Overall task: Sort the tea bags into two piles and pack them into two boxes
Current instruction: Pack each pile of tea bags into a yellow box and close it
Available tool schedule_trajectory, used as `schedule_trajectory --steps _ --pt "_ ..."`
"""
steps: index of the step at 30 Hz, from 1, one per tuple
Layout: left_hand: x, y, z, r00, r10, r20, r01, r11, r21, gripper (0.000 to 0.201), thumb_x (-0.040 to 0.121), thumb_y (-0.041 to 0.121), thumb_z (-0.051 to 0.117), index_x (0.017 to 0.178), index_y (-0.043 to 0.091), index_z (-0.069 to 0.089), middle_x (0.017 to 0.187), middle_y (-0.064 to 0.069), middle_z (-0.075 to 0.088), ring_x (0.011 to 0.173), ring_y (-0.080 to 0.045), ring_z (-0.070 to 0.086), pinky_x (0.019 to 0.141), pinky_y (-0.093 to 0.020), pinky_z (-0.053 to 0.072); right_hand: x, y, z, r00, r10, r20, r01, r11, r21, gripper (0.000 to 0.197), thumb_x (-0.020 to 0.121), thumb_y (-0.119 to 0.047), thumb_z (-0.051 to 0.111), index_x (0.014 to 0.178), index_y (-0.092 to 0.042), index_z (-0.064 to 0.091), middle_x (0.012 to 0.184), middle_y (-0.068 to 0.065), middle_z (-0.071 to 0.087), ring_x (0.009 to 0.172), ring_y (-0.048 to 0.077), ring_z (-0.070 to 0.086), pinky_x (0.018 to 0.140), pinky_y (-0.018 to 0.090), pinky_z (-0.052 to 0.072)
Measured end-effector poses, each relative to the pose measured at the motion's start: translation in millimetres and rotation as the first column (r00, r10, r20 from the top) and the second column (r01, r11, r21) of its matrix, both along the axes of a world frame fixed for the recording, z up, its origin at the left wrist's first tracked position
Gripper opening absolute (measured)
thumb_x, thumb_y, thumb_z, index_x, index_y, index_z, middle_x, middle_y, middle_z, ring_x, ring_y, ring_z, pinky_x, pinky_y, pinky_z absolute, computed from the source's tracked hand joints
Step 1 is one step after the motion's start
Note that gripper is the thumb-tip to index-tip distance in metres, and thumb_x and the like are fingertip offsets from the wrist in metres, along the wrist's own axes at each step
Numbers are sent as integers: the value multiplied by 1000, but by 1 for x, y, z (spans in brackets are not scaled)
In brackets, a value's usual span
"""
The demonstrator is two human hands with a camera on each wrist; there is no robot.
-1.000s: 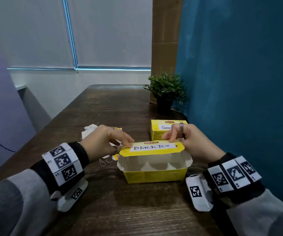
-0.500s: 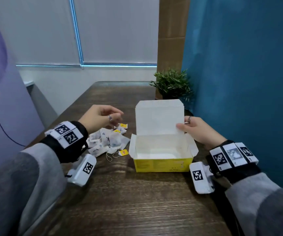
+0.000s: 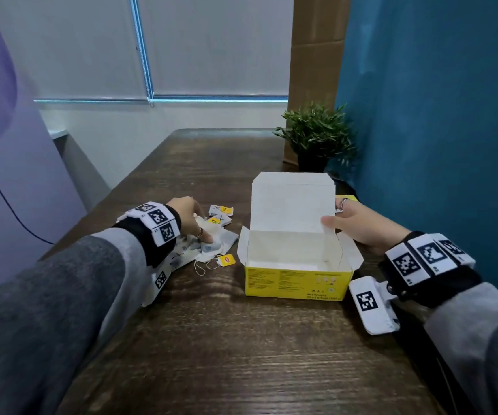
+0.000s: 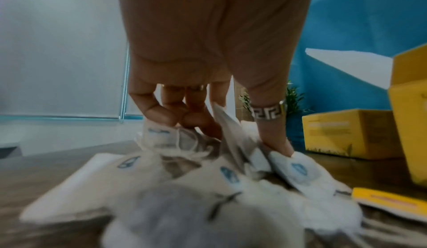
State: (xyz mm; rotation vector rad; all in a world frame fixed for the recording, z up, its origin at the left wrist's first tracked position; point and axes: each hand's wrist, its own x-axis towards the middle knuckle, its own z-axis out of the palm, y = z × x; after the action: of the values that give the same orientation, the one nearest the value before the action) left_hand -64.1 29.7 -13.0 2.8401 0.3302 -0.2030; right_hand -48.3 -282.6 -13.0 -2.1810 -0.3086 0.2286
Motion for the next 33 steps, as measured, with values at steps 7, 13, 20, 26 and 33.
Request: schedule_trajectory --steps 7,13,20,26,33 --pt "-3 -4 4 999 -45 27 48 992 -115 26 63 23 85 79 23 65 87 -1 62 75 -18 58 65 -28 49 1 3 -1 1000 -2 -4 2 1000 -20 28 96 -14 48 124 -14 50 108 24 68 104 49 59 93 52 48" --pt "-17 3 20 987 2 161 55 936 -347 23 68 18 82 76 20 61 89 1 58 78 -11 55 57 -22 50 0 3 -2 1000 -3 10 3 1000 -19 25 96 -13 48 121 -13 50 110 26 67 104 51 58 94 56 47" --pt "-40 -24 70 968 149 202 106 486 -868 16 75 10 71 82 13 57 86 -9 64 55 -11 64 52 -26 58 -6 3 2 999 48 1 -48 998 -51 30 95 -17 51 125 -18 51 102 9 73 99 33 68 94 50 50" --pt "-47 -97 58 986 -107 127 166 626 -762 20 82 3 68 76 12 51 68 -6 56 45 -12 54 37 -16 44 -11 1 5 997 79 19 -77 994 -81 20 94 -18 55 112 -26 55 104 12 72 100 38 66 94 51 49" --pt "-37 -139 44 985 -148 85 151 520 -841 24 80 3 69 76 14 48 70 -5 56 55 -15 57 56 -27 52 -11 -2 4 989 123 83 -110 983 -145 12 91 -10 56 99 -19 58 102 7 67 92 21 61 85 36 50"
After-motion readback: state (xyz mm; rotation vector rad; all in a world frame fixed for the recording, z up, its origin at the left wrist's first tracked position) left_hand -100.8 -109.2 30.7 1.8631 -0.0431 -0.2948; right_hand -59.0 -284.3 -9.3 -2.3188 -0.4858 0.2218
